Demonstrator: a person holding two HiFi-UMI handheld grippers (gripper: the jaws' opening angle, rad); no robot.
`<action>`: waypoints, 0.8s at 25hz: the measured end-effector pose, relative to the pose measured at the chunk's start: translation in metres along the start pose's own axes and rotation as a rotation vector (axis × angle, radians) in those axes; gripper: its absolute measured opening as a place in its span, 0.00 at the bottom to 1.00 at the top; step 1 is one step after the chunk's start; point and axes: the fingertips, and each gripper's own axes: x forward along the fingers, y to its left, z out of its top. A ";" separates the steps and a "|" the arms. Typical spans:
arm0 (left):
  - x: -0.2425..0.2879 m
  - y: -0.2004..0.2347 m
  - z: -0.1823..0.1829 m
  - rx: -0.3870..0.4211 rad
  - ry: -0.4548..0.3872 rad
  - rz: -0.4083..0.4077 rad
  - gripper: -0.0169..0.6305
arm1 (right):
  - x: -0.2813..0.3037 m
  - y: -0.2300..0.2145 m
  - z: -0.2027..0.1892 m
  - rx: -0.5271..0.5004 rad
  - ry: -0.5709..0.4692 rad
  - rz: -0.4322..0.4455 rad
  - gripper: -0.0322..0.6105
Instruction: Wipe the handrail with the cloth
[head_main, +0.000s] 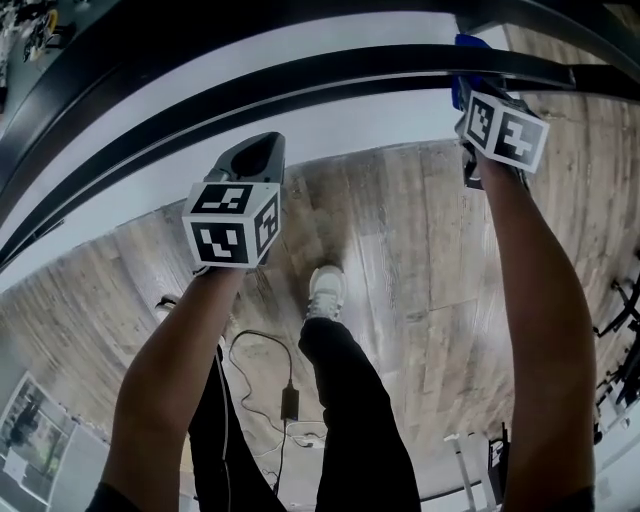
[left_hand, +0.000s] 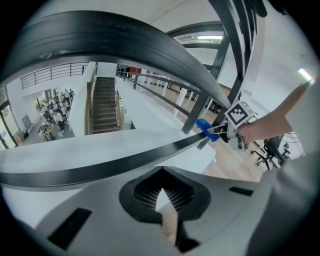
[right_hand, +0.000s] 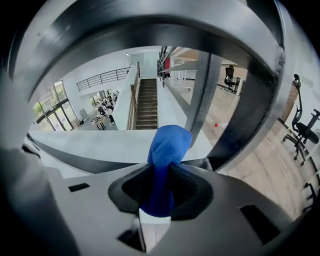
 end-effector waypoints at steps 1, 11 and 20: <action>0.001 -0.004 -0.001 0.012 0.003 -0.006 0.03 | 0.000 -0.011 -0.001 0.007 0.009 -0.019 0.20; -0.044 0.015 -0.017 -0.031 0.007 0.017 0.03 | -0.028 0.009 -0.009 0.046 0.023 -0.045 0.20; -0.208 0.088 -0.056 -0.098 0.026 0.156 0.03 | -0.176 0.240 -0.046 -0.225 -0.093 0.239 0.20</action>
